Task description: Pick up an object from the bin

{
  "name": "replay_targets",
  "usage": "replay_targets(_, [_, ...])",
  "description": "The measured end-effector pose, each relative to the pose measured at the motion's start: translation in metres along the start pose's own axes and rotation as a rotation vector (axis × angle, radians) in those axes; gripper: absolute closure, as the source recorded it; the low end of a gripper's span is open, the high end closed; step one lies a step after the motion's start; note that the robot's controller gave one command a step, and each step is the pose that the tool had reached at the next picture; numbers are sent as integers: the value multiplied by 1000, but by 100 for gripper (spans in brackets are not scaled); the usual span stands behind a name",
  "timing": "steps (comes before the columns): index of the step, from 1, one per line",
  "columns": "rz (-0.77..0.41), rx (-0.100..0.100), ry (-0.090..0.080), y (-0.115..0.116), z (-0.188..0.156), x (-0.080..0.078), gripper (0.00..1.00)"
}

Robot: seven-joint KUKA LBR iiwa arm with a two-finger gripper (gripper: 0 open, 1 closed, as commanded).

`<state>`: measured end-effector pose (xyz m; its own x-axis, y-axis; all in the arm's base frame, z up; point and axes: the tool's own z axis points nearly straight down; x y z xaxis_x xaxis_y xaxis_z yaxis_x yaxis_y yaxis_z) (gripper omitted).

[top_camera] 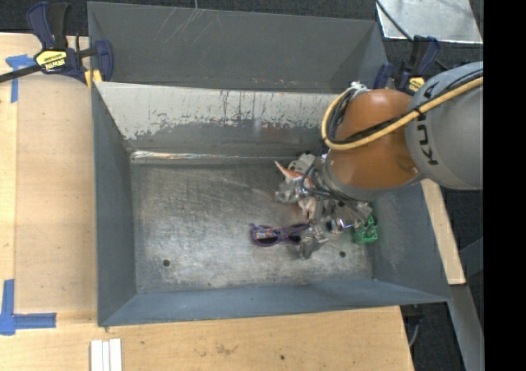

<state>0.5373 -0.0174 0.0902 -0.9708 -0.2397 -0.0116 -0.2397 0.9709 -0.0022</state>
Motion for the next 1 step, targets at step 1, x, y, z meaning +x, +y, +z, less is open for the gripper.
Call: replay_targets(1, [-36, -3, 20, 19, 16, -35, 100])
